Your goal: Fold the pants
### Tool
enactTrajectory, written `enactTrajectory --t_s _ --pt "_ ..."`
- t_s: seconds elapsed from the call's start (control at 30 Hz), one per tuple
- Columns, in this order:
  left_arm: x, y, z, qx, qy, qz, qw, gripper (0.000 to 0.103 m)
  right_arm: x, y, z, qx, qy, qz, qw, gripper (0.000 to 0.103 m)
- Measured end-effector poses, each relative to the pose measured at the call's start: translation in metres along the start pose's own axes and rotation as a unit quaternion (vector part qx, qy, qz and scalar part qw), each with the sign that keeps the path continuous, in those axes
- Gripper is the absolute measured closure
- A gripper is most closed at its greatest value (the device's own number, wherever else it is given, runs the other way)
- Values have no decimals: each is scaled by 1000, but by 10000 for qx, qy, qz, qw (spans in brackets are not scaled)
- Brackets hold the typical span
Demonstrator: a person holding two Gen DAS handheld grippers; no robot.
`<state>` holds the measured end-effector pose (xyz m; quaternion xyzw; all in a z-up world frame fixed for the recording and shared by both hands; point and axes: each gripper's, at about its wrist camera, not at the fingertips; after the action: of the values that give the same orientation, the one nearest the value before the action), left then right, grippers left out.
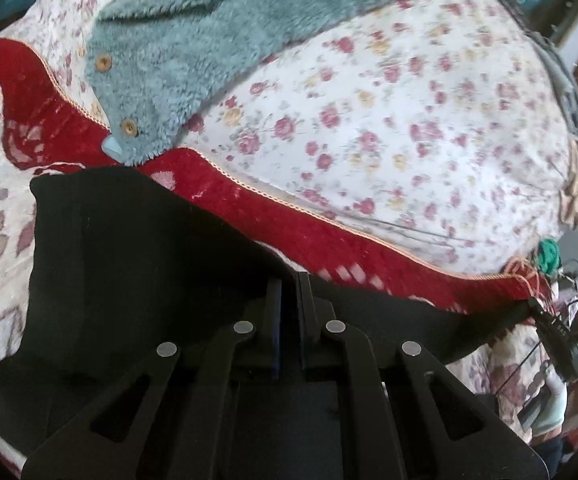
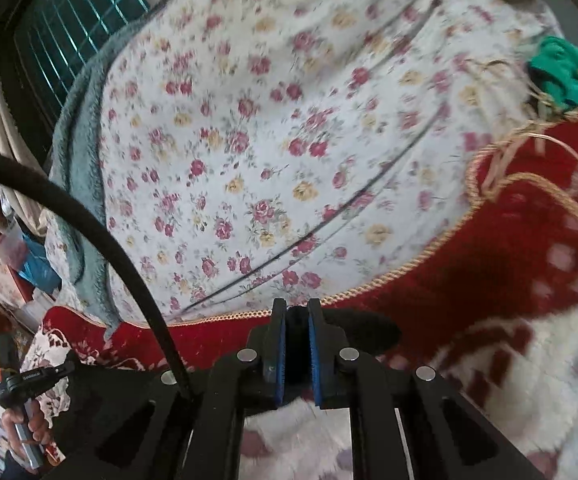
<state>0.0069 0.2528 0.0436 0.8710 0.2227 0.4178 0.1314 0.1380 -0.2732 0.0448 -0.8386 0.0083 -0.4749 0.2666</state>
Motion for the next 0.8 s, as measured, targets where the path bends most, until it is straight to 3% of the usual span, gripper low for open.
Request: enactTrajectory --t_s 0.27,0.4,0.5,0.57,0.63,0.7,0.73,0.77,0.8 --pt "-16 8 -46 -200 284 204 9992 98 -10 32 -61 -25 379 567 9977 101" --pt "-23 11 -52 -115 387 391 9984 98 -32 34 -71 -76 32 530 9986 101" --pt "-28 5 -43 -124 206 272 9993 98 -59 37 -66 -69 -422 891 9951 94" --pt "-31 -2 -41 -267 104 80 9996 98 -78 42 -62 -42 -682 1180 9907 83" --pt "-33 -13 -39 -458 -44 -228 9987 98 -93 47 -59 -132 -886 1441 9855 64" --pt "-34 -26 -38 -607 -139 -519 9967 97 -106 51 -63 2 -978 1878 9773 64" --pt "-33 -31 -37 -590 -156 -604 9963 94 -110 51 -67 73 -964 1998 9751 63" --pt "-31 -39 -36 -494 -148 -696 9962 83 -113 51 -71 148 -940 2080 9735 61" --pt "-30 -45 -34 -417 -138 -784 9960 66 -115 49 -73 188 -919 2122 9727 59"
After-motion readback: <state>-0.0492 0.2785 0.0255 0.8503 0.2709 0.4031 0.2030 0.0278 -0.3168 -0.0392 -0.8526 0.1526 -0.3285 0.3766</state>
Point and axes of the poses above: each gripper's, at about its wrist camera, not at the fingertips, and z roughly the way its jaws point, y to its right, x to its top, and after that the axes turned 11 degrees about y, right-handed
